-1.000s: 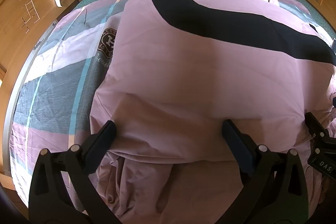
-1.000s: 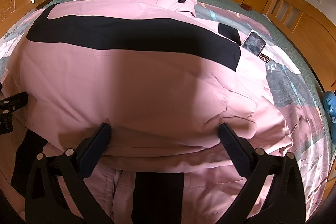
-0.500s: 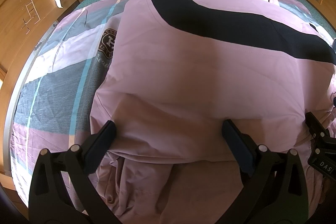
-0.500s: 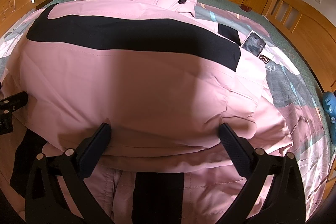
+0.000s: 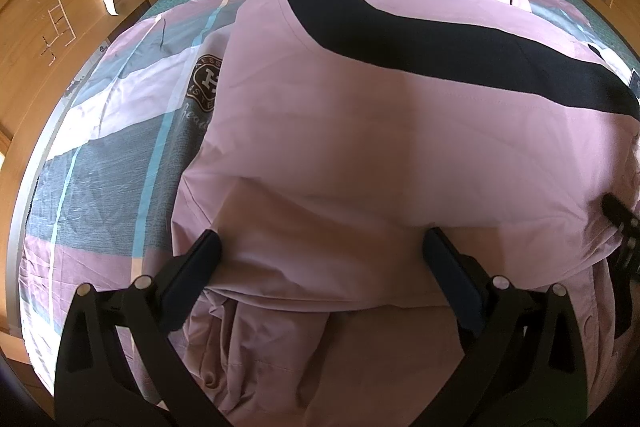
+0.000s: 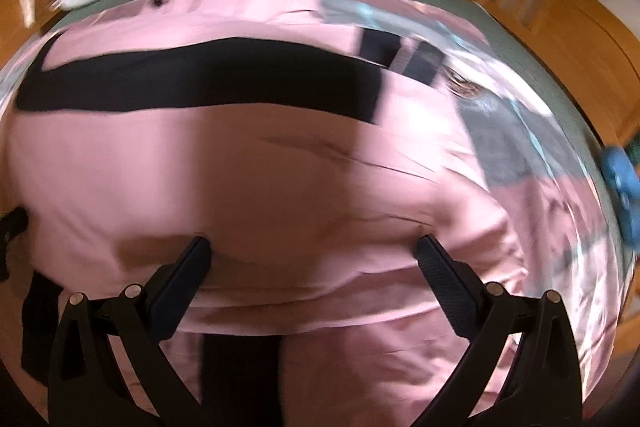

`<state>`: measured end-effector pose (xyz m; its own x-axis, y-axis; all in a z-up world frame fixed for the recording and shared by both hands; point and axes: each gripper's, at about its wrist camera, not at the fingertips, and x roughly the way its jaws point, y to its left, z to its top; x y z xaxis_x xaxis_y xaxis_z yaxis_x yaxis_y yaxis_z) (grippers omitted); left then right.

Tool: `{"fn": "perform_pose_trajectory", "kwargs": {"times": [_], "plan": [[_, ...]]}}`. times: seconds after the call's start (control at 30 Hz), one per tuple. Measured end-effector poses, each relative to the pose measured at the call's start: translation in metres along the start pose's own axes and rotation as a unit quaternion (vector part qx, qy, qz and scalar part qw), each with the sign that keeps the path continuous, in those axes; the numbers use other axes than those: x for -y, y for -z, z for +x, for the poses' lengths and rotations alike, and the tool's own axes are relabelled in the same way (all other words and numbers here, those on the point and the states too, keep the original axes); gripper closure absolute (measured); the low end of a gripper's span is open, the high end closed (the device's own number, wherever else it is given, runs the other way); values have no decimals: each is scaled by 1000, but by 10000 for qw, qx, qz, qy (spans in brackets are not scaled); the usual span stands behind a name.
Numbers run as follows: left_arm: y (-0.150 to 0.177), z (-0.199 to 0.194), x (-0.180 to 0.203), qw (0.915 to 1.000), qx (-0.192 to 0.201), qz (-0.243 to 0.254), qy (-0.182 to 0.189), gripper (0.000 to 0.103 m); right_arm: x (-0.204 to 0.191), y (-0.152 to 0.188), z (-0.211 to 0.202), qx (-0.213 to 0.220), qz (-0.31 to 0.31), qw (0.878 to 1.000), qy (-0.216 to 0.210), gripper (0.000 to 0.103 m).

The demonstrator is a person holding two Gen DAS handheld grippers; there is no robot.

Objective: Fold large clothes

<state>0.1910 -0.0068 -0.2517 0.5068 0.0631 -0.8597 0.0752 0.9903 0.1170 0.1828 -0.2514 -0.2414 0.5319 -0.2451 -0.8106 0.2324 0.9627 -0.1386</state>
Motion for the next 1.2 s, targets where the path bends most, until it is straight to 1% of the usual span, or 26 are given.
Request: {"fn": "perform_pose_trajectory", "kwargs": {"times": [0.07,0.1,0.17,0.2,0.23,0.33,0.37,0.4,0.47,0.53,0.57,0.6,0.63,0.7,0.77,0.83,0.87,0.9,0.93,0.97,1.0,1.07,1.13,1.2], "plan": [[-1,0,-1,10000,4,0,-5,2,9,-2,-3,88,247,9996,108,1],[-1,0,-1,10000,5,-1,-8,2,14,-4,-8,240,370,9989,146,1],[0,1,0,10000,9,-3,-11,2,19,-8,-20,569,484,9972,29,1],[0,0,0,10000,11,1,-10,2,20,-12,-27,741,476,9961,-109,1],[0,0,0,10000,14,1,-12,2,17,-16,-30,808,388,9958,-205,1],[1,0,1,10000,23,2,-23,2,2,-32,-27,860,29,9957,-346,1],[0,1,0,10000,20,2,-24,2,-1,-38,-25,869,-17,9953,-431,1],[1,0,1,10000,15,1,-18,2,-6,-46,-22,833,-84,9946,-610,1],[0,1,0,10000,14,-3,-8,2,-20,-60,-13,665,-119,9935,-919,1],[1,1,1,10000,9,-6,-12,2,-35,-69,-3,455,-54,9928,-1110,1],[0,1,0,10000,3,-2,-15,2,-45,-73,7,293,-96,9939,-1056,1],[0,1,1,10000,2,-3,-12,2,-53,-73,14,204,-201,9957,-887,1],[0,1,0,10000,2,-9,1,2,-60,-73,21,215,-339,9964,-744,1],[-1,1,0,10000,-9,-15,32,2,-65,-71,24,368,-506,9958,-672,1],[-1,1,-1,10000,-13,-1,47,2,-59,-72,25,426,-491,9963,-557,1],[0,1,0,10000,-3,18,40,2,-42,-74,26,463,-332,9982,-211,1],[0,1,0,10000,-4,23,43,2,-35,-74,27,434,-236,9987,-147,1],[0,2,0,10000,-11,19,46,2,-17,-76,31,337,12,9994,-4,1],[-1,2,0,10000,-12,15,50,2,-4,-75,32,291,190,9994,39,1],[0,2,0,10000,-11,14,48,2,18,-74,37,186,525,9984,54,1],[0,2,1,10000,-5,18,40,2,30,-73,41,106,725,9973,4,1],[0,1,3,10000,1,36,29,2,56,-69,50,-97,1123,9931,-318,1],[0,2,4,10000,9,56,-3,2,62,-69,47,-174,1264,9913,-331,1],[0,2,3,10000,-3,37,9,2,57,-72,34,-89,1246,9920,-177,1]]}}
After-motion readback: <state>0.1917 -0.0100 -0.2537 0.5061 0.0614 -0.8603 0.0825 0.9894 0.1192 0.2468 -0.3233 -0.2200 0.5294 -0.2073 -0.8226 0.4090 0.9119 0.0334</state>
